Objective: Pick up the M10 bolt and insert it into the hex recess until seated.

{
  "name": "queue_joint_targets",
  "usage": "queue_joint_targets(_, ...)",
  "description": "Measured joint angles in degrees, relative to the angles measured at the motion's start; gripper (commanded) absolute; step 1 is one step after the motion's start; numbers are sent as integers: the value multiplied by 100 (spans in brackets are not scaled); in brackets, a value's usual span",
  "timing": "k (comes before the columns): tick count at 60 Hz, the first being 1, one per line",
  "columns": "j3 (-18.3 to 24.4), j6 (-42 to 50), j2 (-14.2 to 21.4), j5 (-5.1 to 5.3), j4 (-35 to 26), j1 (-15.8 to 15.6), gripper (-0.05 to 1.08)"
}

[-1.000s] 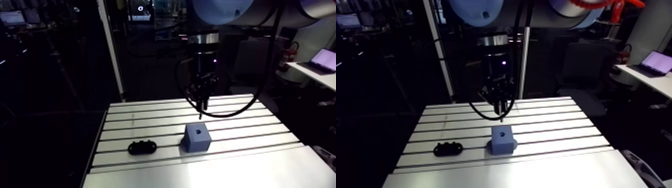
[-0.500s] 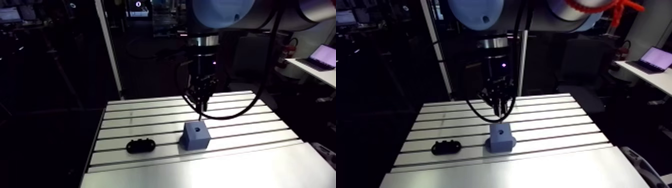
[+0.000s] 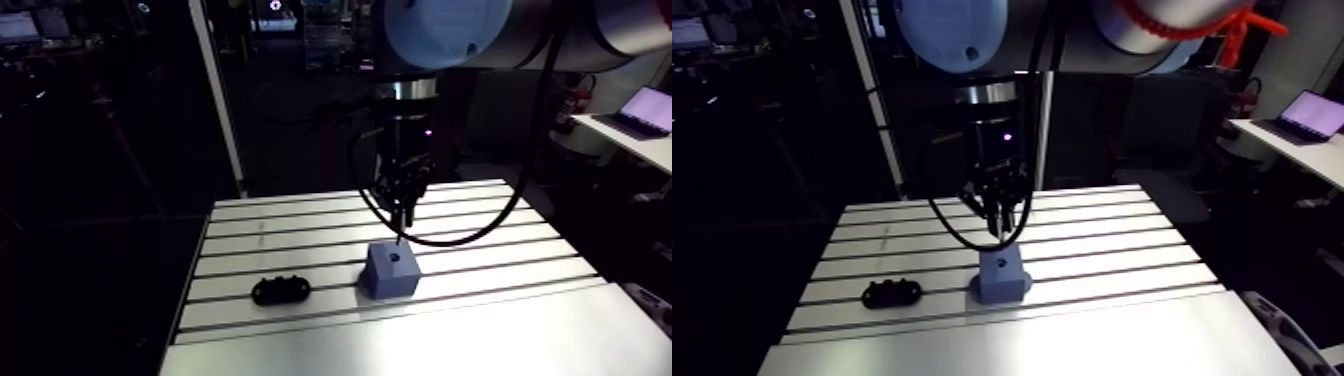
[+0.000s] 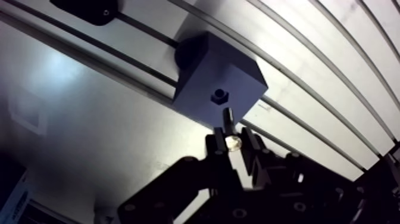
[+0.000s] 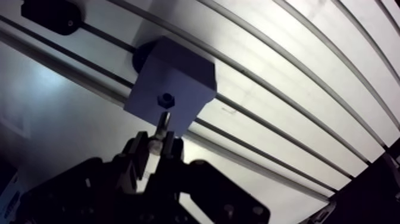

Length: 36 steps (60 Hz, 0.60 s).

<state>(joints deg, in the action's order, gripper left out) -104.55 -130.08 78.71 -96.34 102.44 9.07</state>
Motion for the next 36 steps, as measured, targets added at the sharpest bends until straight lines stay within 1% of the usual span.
queue_joint_targets(36,-109,39,-25,-6,96,-11,108)
